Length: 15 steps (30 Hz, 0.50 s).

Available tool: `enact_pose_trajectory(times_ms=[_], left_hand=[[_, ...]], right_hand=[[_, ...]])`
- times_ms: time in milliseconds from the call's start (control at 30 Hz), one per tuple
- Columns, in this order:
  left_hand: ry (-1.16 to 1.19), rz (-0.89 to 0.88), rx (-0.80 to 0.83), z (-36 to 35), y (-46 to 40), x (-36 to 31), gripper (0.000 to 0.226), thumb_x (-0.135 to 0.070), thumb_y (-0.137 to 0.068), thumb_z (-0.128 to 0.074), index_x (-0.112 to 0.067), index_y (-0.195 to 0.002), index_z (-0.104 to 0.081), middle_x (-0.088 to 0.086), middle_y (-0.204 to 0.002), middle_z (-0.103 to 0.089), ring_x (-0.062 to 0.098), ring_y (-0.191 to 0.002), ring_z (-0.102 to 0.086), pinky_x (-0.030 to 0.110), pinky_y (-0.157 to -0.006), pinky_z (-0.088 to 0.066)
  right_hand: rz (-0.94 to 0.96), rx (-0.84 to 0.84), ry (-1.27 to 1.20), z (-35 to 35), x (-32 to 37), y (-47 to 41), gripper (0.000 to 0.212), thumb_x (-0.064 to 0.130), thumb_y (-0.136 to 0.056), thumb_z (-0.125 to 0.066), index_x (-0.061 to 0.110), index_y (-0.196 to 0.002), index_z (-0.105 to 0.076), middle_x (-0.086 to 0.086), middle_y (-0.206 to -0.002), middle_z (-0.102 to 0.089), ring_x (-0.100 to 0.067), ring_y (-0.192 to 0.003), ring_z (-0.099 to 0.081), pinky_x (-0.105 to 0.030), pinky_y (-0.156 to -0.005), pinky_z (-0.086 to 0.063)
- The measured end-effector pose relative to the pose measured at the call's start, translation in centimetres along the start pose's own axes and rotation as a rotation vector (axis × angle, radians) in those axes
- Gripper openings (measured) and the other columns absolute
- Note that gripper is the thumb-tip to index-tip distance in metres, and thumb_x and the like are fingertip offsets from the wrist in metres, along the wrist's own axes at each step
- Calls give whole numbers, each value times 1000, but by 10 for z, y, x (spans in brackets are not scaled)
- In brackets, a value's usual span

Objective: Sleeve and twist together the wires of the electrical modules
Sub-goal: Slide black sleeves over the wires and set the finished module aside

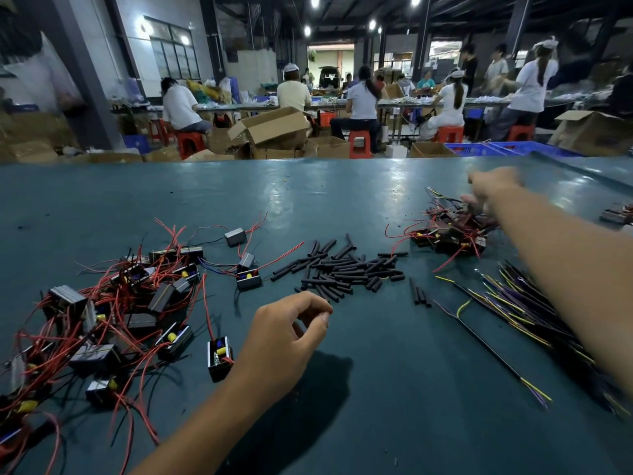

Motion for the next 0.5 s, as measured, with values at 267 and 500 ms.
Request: enact_pose_trajectory(times_ms=[267,500], left_hand=[[-16,-26,54,-4,2,0,12,-16,-95,-65,-25,-91,-71,-16,-82,-67,8,-74,-61,15,-63,-48],[-199,-115,34,5,-3,-5,4,-13,-89,-69,-15,-86,-68,-9,-76,-64,11,-71,-59,24,-65,-44]], right_hand=[[161,-72,-295,-9,-32,78,13,7,-87,-51,10,-92,-64,-3,-75,-67,-11,-62,-65,-25,-61,-56],[1053,277,351,-74,-21,282,18,15,-91,-57,11,-107,-65,-1,-89,-67,-22,-79,-63,-35,-73,-51]])
Point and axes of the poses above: each hand's wrist, its own y-axis away from the middle knuckle, its own z-axis out of the back of the hand, x = y × z, the point moved 4 cm from there along -y, towards the middle knuckle
